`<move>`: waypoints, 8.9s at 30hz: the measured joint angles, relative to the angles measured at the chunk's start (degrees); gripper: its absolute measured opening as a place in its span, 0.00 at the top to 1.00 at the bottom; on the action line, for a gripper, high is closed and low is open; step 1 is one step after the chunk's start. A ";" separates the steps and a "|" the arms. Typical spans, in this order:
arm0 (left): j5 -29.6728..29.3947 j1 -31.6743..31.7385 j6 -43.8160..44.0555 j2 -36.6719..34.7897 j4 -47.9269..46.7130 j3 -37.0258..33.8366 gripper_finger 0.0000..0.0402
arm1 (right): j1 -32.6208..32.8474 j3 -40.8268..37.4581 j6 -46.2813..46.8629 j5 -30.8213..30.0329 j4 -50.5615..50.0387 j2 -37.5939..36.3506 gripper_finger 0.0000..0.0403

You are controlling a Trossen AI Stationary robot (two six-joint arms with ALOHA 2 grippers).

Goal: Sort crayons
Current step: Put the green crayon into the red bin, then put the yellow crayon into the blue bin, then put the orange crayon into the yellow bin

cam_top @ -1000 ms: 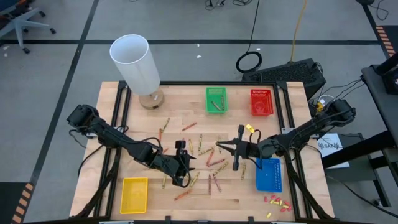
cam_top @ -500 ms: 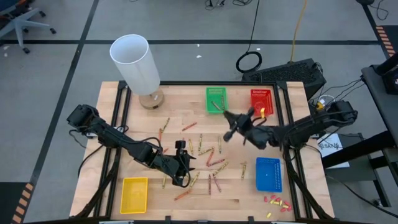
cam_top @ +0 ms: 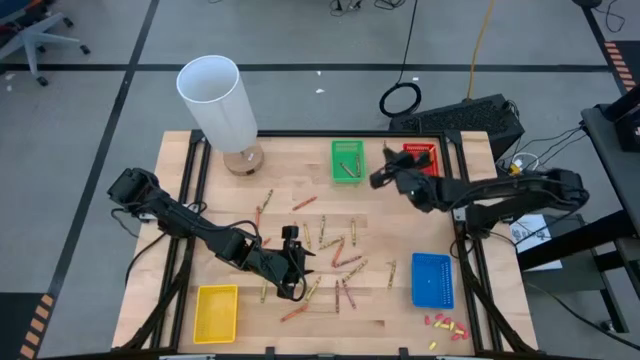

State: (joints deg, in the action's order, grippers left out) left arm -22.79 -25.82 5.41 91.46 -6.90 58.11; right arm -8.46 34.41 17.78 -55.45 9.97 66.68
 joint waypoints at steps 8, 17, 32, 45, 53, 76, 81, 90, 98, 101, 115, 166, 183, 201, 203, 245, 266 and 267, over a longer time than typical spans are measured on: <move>0.00 0.00 0.11 0.00 0.44 0.00 0.53 | -6.64 0.00 16.54 0.34 -21.12 -2.46 1.00; 0.00 0.00 0.13 0.00 0.52 -0.01 0.53 | -11.60 -0.04 28.50 1.92 -34.27 -0.93 1.00; 0.00 0.00 0.15 0.00 0.46 0.00 0.53 | -15.65 -4.44 38.93 5.99 -35.59 2.68 0.92; -0.01 -0.01 0.15 0.00 0.46 0.00 0.53 | -13.46 -3.23 34.89 8.97 -35.05 1.09 0.68; 0.00 -0.02 0.15 0.00 0.41 0.00 0.53 | 1.88 1.08 29.07 9.13 -32.25 -3.01 0.60; -1.07 -0.02 6.58 0.00 3.74 0.00 0.53 | 33.45 1.09 10.16 24.05 -16.24 1.52 0.60; -5.18 -0.02 12.69 0.00 7.09 0.00 0.53 | 36.05 1.09 6.24 35.55 -16.62 1.52 0.60; -11.94 -0.07 18.54 2.40 8.33 0.04 0.53 | 38.72 1.09 2.26 37.93 -18.73 1.74 0.60; -11.63 -0.09 19.68 5.66 7.81 0.04 0.53 | 39.04 1.07 1.43 42.08 -16.66 5.07 0.62; -11.54 -0.09 19.32 5.68 7.78 0.04 0.53 | 38.03 1.07 -0.68 42.26 -13.31 8.21 0.64; -11.54 -0.07 17.99 5.68 7.90 0.00 0.53 | 35.53 5.57 -14.02 42.68 -10.11 20.57 0.65; -12.39 0.76 16.31 5.64 8.20 -0.02 0.53 | 32.24 5.51 -20.46 52.34 -5.62 17.74 1.00; -12.41 0.74 16.24 5.60 11.00 -0.02 0.53 | 40.27 5.55 -18.90 50.95 -17.63 0.33 1.00; -12.41 0.72 16.23 5.60 10.88 -0.02 0.53 | 42.35 12.29 -12.89 49.67 -44.95 -5.56 1.00; -12.41 0.74 16.22 5.60 10.89 -0.02 0.53 | 43.35 14.34 -12.87 51.05 -49.99 -5.45 1.00; -12.39 0.74 16.22 5.60 10.96 0.00 0.53 | 53.51 18.71 -8.86 56.69 -71.95 1.02 0.74; -11.67 0.57 16.80 5.53 5.13 0.02 0.53 | 53.24 15.35 4.11 4.90 -38.61 2.17 0.70; -11.24 0.56 17.31 5.49 3.79 0.05 0.53 | 52.89 14.37 2.71 3.59 -35.74 2.55 0.70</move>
State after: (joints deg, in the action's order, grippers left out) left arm -34.03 -25.27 22.72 96.96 -3.11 58.15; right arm 44.44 48.79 20.49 -51.86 -25.77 69.24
